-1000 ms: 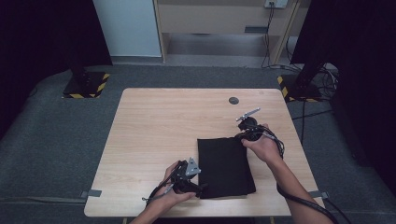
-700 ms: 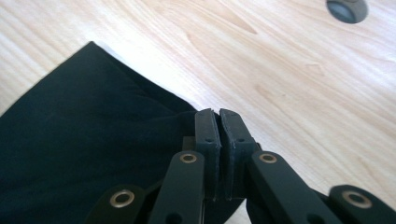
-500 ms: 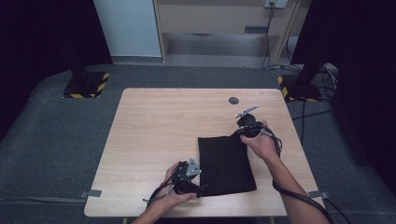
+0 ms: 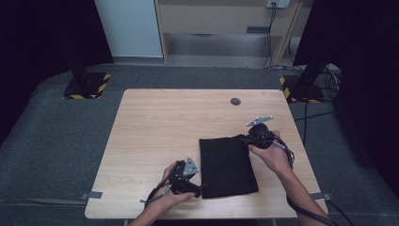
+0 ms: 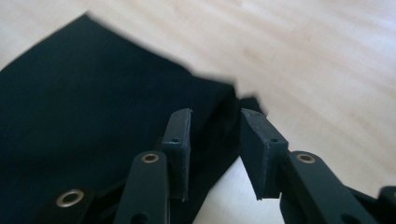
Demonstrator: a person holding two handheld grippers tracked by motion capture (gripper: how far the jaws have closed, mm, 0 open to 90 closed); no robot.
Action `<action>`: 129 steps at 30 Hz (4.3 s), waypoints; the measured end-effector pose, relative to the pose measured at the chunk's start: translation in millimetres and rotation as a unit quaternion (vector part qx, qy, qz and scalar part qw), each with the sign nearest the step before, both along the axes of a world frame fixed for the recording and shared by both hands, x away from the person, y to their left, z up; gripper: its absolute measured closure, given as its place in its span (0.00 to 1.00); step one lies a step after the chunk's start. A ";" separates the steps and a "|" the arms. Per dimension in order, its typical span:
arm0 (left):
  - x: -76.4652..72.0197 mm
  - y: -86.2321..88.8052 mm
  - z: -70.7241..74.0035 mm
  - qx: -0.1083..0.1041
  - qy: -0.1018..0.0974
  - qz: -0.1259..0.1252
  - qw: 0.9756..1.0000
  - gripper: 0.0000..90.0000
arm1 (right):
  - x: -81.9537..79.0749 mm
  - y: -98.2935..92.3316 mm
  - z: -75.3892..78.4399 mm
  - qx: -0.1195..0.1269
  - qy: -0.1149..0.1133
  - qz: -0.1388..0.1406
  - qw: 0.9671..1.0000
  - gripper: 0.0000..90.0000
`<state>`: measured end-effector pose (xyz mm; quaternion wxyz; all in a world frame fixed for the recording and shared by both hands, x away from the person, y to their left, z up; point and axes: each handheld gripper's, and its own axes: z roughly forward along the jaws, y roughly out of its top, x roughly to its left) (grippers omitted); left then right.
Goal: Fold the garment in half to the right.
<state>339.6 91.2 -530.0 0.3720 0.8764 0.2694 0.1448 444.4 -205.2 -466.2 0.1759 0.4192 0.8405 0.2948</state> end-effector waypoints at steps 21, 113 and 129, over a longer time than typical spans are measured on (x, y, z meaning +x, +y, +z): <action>-0.5 -0.1 0.5 0.000 -0.001 0.004 1.000 0.11 | -95.8 -14.5 -46.6 0.024 0.079 0.069 0.994 0.63; 9.4 76.3 15.4 0.016 0.000 0.113 0.993 0.05 | -36.8 91.6 -70.4 0.013 0.018 0.025 0.999 0.00; 8.6 78.0 18.7 0.015 -0.003 0.116 0.993 0.05 | -8.9 116.0 -66.9 0.003 0.031 0.016 0.999 0.00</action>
